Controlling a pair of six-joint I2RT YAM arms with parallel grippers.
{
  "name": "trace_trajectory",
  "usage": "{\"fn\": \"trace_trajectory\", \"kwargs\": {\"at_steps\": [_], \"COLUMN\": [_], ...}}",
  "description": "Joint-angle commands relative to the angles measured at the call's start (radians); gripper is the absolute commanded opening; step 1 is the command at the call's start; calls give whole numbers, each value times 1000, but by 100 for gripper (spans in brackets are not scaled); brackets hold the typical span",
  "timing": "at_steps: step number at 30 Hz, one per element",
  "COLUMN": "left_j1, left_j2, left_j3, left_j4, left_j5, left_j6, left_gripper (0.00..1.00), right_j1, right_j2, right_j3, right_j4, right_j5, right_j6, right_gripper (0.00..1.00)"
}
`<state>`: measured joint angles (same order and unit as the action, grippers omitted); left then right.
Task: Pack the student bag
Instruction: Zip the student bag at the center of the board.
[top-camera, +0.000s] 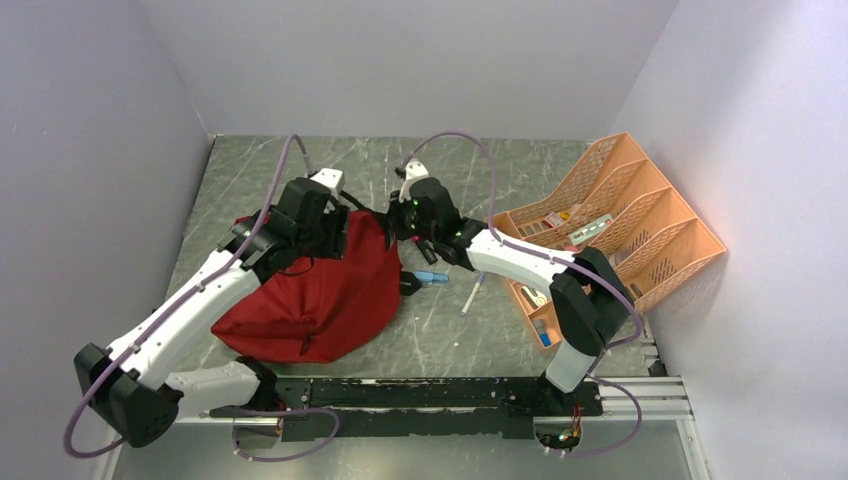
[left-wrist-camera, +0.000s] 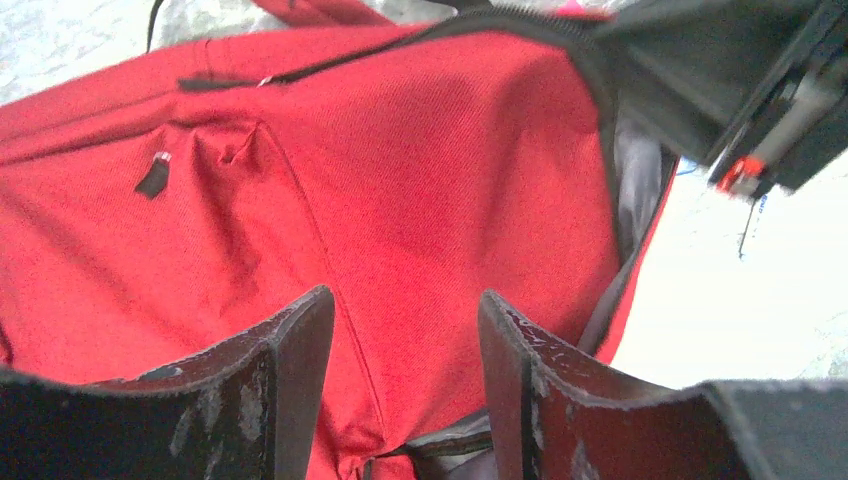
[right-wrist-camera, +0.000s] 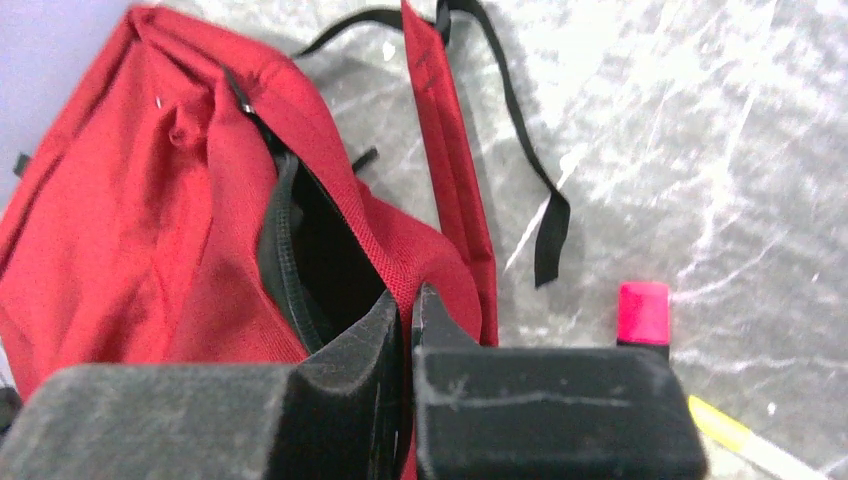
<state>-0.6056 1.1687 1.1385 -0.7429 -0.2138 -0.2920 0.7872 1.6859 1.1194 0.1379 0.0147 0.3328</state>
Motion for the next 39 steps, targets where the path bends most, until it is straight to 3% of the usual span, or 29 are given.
{"fn": "trace_trajectory", "kwargs": {"at_steps": [1, 5, 10, 12, 18, 22, 25, 29, 33, 39], "left_j1": [6, 10, 13, 13, 13, 13, 13, 13, 13, 14], "left_j2": [-94, -123, -108, -107, -167, -306, -450, -597, -644, -668], "left_j3": [-37, -66, -112, -132, -200, -266, -309, -320, -288, -238], "left_j4": [-33, -51, -40, -27, -35, -90, -130, -191, -268, -285], "left_j5": [-87, -118, -123, -125, -161, -224, -300, -371, -445, -530], "left_j6": [-55, -56, -67, -89, -236, -412, -503, -592, -648, -570], "left_gripper": [59, 61, 62, 62, 63, 63, 63, 64, 64, 65], "right_j1": [-51, -71, -78, -79, -79, -76, -60, 78, 257, 475], "right_j2": [41, 97, 81, 62, -73, -224, -312, -379, -374, -189], "right_j3": [144, 215, 186, 171, 87, 25, -29, -65, -86, -52], "right_j4": [14, -23, -18, -28, -64, -109, -134, -219, -240, -215], "right_j5": [-4, -26, -71, -71, 10, 87, 61, 134, 220, 257], "right_j6": [-36, -70, -79, -86, -87, -60, 14, 157, 342, 554], "right_gripper": [0, 0, 0, 6, 42, 46, 46, 40, 41, 41]}}
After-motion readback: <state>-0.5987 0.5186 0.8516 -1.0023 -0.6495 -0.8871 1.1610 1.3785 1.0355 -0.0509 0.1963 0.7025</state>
